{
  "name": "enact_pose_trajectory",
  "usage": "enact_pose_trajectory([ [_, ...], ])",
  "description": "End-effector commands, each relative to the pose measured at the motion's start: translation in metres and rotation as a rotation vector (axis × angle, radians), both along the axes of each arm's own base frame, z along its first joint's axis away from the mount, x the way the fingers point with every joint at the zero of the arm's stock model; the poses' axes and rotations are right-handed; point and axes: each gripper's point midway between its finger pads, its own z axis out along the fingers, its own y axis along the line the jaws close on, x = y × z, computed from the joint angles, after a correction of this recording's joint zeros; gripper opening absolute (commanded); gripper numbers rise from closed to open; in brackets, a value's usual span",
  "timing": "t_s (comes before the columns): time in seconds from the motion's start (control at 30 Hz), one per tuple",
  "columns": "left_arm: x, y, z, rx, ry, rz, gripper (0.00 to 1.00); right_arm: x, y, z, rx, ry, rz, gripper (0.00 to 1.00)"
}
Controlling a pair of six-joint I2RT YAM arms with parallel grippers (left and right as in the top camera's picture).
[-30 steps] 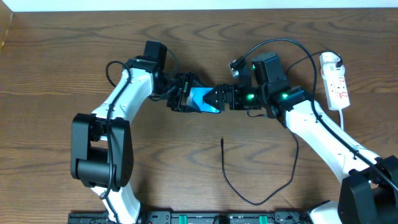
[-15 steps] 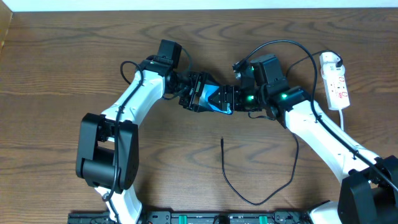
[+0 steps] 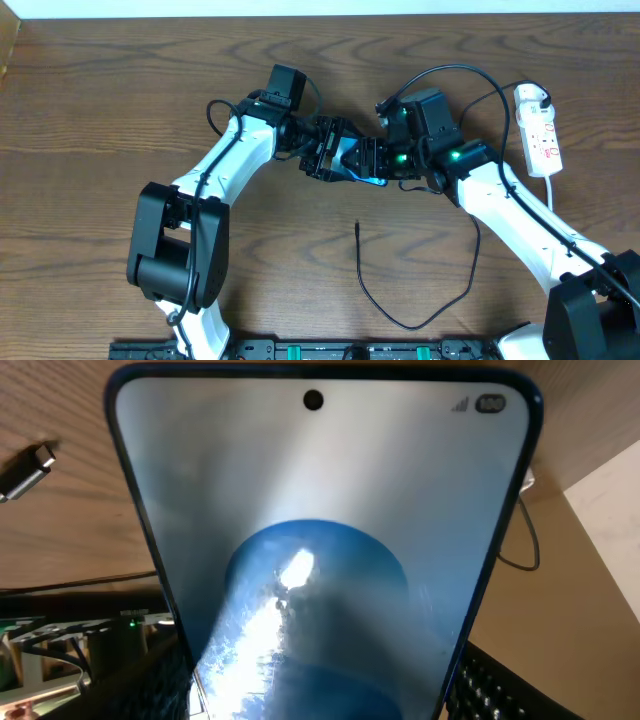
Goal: Plug charger to phone and switch on socket
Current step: 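Close the right gripper on the phone's side edge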
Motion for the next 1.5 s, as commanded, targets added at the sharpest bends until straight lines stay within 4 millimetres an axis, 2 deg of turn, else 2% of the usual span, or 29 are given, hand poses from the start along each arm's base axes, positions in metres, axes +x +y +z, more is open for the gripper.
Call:
enact_pose_trajectory([
  [0.0, 0.0049, -0.0046, 0.0249, -0.048, -0.043, -0.006, 0.07, 0.0032, 0.0003, 0.0018, -0.02, -0.011, -0.018, 0.59],
  [0.13, 0.0037, -0.0057, 0.0267, -0.061, -0.039, -0.012, 0.08, 0.0033, 0.0003, 0.0019, -0.02, -0.012, -0.017, 0.57],
  [0.2, 0.0038, -0.0057, 0.0267, -0.061, -0.039, -0.011, 0.07, 0.0033, 0.0004, 0.002, -0.02, -0.012, -0.017, 0.5],
  [0.27, 0.0038, -0.0056, 0.0266, -0.061, -0.039, -0.011, 0.07, 0.0034, 0.0005, 0.0021, -0.019, -0.013, -0.017, 0.38],
  [0.4, 0.0042, -0.0052, 0.0259, -0.056, -0.04, -0.009, 0.07, 0.0038, 0.0008, 0.0025, -0.012, -0.001, -0.031, 0.01],
  [0.67, 0.0044, -0.005, 0.0256, -0.054, -0.041, -0.008, 0.07, 0.0052, 0.0075, 0.01, 0.032, -0.016, -0.012, 0.01],
  [1.0, 0.005, -0.0043, 0.0257, -0.054, -0.041, -0.006, 0.07, 0.0107, 0.0, 0.0099, 0.031, -0.016, -0.034, 0.01],
  [1.47, 0.0052, -0.004, 0.0257, -0.054, -0.041, -0.006, 0.07, 0.011, -0.0004, 0.0099, 0.031, -0.016, -0.035, 0.01],
])
